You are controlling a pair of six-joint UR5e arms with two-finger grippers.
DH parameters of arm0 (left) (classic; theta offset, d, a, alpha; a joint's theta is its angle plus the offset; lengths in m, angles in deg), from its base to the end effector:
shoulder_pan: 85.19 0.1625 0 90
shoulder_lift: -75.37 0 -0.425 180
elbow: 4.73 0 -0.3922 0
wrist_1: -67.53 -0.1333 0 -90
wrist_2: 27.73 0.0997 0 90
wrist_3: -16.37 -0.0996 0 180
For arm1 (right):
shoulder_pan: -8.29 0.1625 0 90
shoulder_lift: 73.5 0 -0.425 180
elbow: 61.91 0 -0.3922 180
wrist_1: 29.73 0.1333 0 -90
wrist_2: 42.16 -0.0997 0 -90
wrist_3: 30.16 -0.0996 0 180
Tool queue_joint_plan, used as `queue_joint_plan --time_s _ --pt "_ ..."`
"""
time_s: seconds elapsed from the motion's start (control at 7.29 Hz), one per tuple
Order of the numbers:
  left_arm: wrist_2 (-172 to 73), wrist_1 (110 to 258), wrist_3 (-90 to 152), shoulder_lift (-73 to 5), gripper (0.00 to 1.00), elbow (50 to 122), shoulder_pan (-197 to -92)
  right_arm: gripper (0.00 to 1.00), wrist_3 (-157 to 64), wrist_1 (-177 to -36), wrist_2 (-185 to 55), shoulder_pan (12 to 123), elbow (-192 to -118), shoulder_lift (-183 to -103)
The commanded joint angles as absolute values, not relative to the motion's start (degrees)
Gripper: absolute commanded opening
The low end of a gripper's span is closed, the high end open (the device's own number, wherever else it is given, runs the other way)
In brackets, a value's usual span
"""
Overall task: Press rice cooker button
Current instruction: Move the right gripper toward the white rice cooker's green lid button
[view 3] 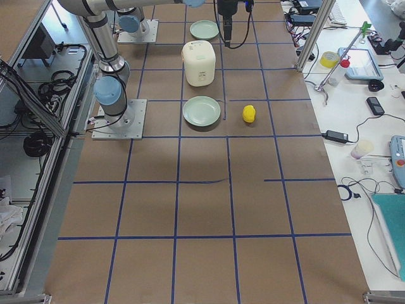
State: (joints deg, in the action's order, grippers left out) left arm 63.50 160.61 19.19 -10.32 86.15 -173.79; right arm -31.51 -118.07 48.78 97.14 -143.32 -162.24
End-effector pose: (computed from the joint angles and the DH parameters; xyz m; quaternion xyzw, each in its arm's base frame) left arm -0.1199 -0.4629 0.5108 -0.0368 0.9993 -0.0032 0.0107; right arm 0.1215 -0.5099 0.5482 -0.0222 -0.9985 0.0495 0.0081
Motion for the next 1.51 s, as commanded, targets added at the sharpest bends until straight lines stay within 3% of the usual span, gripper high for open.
queue_joint_plan --time_s 0.0,0.27,0.69,1.37 --pt "63.5 160.6 19.2 -10.3 1.00 86.2 -173.8 1.00 -31.8 -118.0 48.7 97.2 -143.6 -162.7" --pt "63.5 160.6 19.2 -10.3 1.00 86.2 -173.8 0.97 -31.8 -118.0 48.7 97.2 -143.7 -162.7" --pt "63.5 160.6 19.3 -10.3 1.00 86.2 -173.8 0.00 -31.9 -117.0 48.7 97.3 -144.6 -162.9" --pt "63.5 160.6 19.2 -10.3 1.00 86.2 -173.8 0.00 -38.9 -116.9 45.6 103.2 -151.4 -164.3"
